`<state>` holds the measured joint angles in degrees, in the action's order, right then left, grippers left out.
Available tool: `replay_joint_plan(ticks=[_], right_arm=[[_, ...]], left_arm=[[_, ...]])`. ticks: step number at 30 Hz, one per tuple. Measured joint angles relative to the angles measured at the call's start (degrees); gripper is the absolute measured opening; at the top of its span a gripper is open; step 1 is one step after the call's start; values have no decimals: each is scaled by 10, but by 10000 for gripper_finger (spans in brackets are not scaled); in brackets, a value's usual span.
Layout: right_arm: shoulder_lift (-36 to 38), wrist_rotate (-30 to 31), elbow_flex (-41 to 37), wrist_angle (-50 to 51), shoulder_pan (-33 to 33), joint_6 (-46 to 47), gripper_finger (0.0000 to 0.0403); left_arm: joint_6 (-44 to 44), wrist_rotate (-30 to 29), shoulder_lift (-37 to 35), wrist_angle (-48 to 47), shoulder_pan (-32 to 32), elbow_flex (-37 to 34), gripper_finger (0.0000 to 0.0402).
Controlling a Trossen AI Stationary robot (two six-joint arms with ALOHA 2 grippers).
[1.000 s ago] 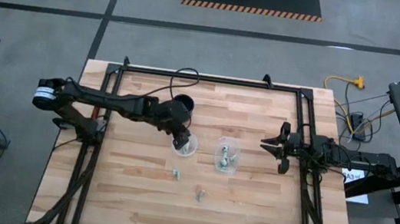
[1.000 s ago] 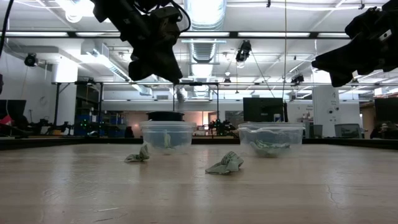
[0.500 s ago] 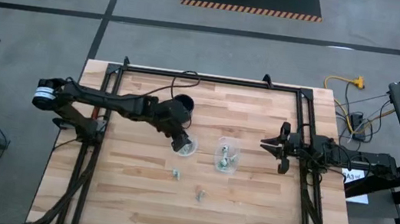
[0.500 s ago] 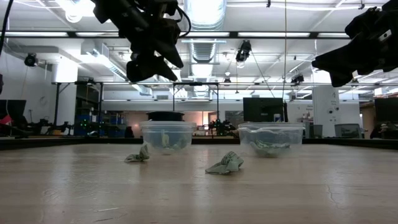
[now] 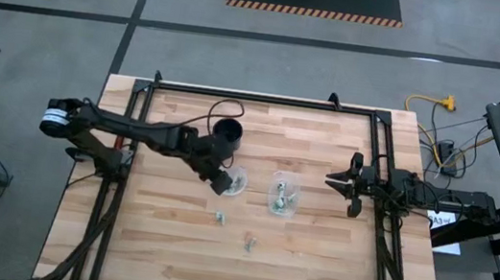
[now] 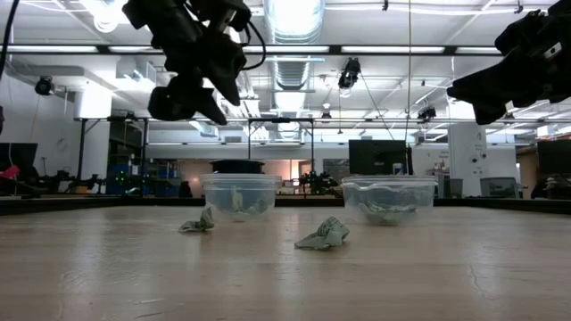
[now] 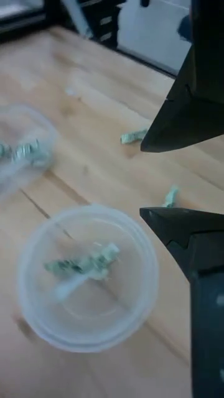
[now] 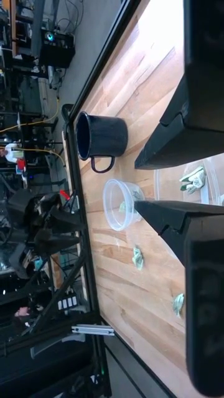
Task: Pick and place Stevia / Truvia into bins
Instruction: Put the stevia packet into the round transparent container
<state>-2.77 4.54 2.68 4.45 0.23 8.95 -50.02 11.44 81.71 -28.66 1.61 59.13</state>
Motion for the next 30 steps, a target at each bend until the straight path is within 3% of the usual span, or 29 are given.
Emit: replay_joint_plan(ticks=[10, 15, 30], right_arm=[[0, 0, 0, 0, 0, 0, 74], [0, 0, 0, 0, 0, 0, 68], [0, 0, 0, 0, 0, 0, 82]], left_arm=[[-141, -90, 2, -9, -58, 1, 136], [-186, -93, 26, -11, -71, 2, 136], [-203, -79, 139, -34, -113, 79, 136]])
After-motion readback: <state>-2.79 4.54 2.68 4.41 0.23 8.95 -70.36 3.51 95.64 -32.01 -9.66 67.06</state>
